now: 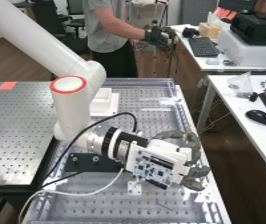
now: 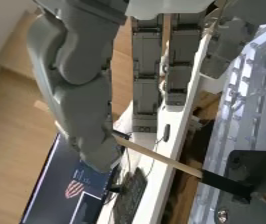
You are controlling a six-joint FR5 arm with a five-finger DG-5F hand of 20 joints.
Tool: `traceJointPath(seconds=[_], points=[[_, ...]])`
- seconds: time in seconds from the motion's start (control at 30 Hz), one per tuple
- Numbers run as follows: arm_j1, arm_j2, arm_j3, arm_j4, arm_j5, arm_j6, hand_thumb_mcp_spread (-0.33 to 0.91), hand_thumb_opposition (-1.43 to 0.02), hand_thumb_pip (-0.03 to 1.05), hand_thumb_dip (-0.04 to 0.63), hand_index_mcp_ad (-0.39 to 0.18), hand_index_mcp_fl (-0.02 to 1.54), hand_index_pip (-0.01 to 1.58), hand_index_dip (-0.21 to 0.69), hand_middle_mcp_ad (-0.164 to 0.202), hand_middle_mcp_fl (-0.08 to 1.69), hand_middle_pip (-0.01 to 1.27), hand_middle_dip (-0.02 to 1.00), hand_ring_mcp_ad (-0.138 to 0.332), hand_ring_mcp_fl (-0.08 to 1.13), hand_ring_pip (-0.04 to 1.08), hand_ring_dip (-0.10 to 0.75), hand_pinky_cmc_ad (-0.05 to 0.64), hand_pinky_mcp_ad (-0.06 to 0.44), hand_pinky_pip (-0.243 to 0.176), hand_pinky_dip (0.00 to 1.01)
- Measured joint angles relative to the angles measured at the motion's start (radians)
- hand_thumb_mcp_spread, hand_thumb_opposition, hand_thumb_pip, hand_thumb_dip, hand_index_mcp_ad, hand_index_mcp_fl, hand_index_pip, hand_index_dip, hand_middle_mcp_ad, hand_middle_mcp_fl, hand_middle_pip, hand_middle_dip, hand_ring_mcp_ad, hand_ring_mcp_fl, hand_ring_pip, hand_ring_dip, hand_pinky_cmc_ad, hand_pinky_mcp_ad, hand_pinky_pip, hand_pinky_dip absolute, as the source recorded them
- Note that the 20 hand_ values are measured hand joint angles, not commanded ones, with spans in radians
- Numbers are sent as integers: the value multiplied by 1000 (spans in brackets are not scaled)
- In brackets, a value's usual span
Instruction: Grab the chopstick and place it in the clear container
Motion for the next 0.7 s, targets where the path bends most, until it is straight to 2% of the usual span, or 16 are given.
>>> traceJointPath(seconds=[0.17, 0.23, 0.7], points=[[-6, -3, 14, -21, -18, -8, 578, -925, 494, 293, -286, 742, 707, 220, 75, 878, 271, 721, 119, 510, 103, 394, 428, 265, -2, 143], [-7, -3, 14, -21, -19, -8, 581, -911, 511, 295, -286, 738, 667, 220, 79, 852, 258, 721, 115, 492, 101, 394, 419, 265, -5, 143], [-15, 4, 3, -17, -27, -8, 546, -867, 545, 293, -276, 723, 672, 202, 77, 852, 253, 721, 117, 478, 99, 394, 422, 265, -5, 143]])
